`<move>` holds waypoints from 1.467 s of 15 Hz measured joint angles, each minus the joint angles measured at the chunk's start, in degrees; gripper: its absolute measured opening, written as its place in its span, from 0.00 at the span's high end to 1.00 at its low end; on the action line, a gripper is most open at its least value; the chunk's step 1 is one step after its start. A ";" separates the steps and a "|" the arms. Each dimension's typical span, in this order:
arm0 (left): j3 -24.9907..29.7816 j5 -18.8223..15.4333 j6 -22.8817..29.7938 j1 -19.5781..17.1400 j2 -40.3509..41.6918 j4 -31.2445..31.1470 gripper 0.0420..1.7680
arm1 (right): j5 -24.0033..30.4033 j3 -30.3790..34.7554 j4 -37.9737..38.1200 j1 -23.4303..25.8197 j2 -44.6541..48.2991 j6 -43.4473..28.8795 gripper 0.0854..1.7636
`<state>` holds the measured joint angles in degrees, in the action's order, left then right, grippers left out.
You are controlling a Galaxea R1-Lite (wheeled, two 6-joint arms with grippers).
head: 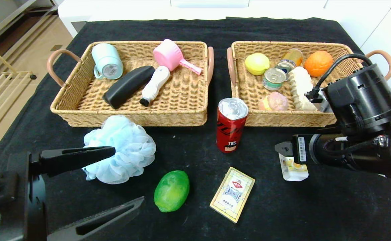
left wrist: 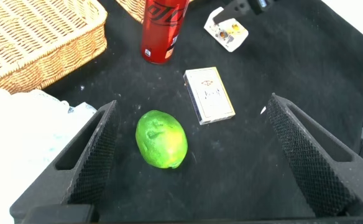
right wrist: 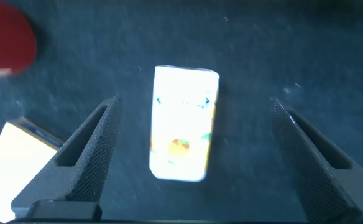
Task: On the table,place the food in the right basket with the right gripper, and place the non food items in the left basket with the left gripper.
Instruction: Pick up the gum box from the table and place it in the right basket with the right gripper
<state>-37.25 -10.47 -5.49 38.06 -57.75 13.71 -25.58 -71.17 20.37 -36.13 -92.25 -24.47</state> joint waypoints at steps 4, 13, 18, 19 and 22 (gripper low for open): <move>0.00 -0.02 -0.02 -0.09 0.04 0.15 0.03 | -3.47 -2.67 0.62 -1.29 -2.35 -0.98 0.04; 0.05 -0.02 -0.38 -0.09 0.00 0.17 0.03 | -3.11 -3.28 1.07 0.09 -5.72 -3.45 0.03; 0.07 -0.02 -0.38 -0.09 0.00 0.23 0.03 | -2.06 -2.95 2.17 0.61 -6.34 -5.19 0.03; 0.10 -0.02 -0.38 -0.09 0.00 0.26 0.03 | -1.96 -2.93 2.26 0.66 -6.42 -5.22 0.03; 0.10 -0.02 -0.46 -0.09 0.01 0.23 0.03 | -1.96 -3.00 2.84 0.59 -6.77 -5.29 0.06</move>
<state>-37.16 -10.50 -5.95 37.97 -57.73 13.95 -27.54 -74.17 23.21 -35.55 -99.01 -29.76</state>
